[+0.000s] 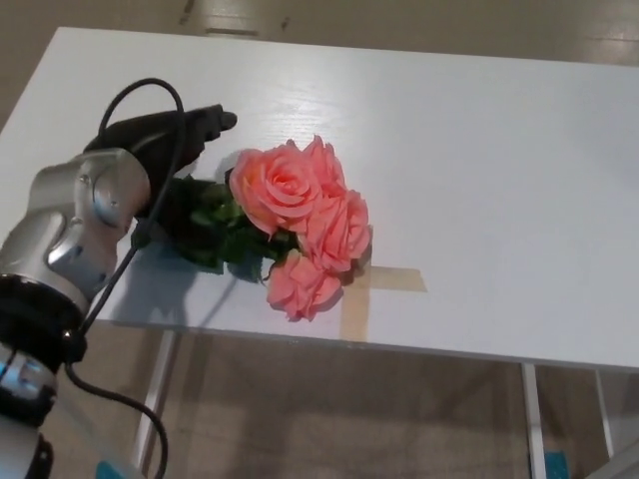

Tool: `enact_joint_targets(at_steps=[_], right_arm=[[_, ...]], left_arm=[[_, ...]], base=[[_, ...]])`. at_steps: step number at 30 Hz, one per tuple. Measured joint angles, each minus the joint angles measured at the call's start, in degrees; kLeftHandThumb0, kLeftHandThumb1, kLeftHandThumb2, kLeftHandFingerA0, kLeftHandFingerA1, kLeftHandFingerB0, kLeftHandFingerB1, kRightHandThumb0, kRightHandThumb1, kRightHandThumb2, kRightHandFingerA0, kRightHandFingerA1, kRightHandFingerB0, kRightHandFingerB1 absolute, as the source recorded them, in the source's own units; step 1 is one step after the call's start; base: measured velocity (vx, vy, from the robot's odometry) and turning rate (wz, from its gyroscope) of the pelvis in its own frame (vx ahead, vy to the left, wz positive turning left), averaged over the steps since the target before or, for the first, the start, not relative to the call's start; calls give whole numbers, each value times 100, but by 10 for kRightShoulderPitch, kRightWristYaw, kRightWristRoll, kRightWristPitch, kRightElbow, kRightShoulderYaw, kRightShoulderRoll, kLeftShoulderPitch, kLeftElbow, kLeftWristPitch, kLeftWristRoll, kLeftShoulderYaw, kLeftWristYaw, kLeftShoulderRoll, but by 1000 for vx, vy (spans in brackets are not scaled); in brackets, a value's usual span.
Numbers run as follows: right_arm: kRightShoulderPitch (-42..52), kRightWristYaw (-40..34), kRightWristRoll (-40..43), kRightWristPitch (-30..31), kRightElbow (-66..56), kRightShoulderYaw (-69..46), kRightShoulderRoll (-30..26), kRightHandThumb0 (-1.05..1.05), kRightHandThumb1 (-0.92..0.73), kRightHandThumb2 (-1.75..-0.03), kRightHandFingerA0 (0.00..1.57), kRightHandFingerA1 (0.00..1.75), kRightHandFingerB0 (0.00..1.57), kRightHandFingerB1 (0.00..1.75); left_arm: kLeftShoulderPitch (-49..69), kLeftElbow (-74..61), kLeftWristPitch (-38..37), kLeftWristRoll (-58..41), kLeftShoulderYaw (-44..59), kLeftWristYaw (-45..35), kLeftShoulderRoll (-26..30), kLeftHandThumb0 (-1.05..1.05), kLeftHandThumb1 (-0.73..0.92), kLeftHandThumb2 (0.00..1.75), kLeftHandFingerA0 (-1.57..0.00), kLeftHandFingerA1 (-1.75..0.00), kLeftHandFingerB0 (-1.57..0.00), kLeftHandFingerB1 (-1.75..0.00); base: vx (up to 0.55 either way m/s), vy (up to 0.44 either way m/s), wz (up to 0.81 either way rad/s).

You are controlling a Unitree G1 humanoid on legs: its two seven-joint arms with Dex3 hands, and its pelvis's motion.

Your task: Use the left hand to pick up the rose and passes it to a human.

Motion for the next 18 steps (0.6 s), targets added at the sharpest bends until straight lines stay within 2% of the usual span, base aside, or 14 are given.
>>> enact_joint_targets(at_steps=[6,18], right_arm=[[1,1,0,0,0,-1,0,-33,-58,-72,66,53,49,47],[-2,5,0,1,0,-6,0,-33,-58,-73,66,54,49,47]], left_arm=[[-1,5,8,7,-16,4,-25,-48,33,71,0,-15,0,-22],[-36,98,10,20,-42,13,-68,-50,34,72,0,-17,0,-23]], base=[[0,0,0],[0,0,0]])
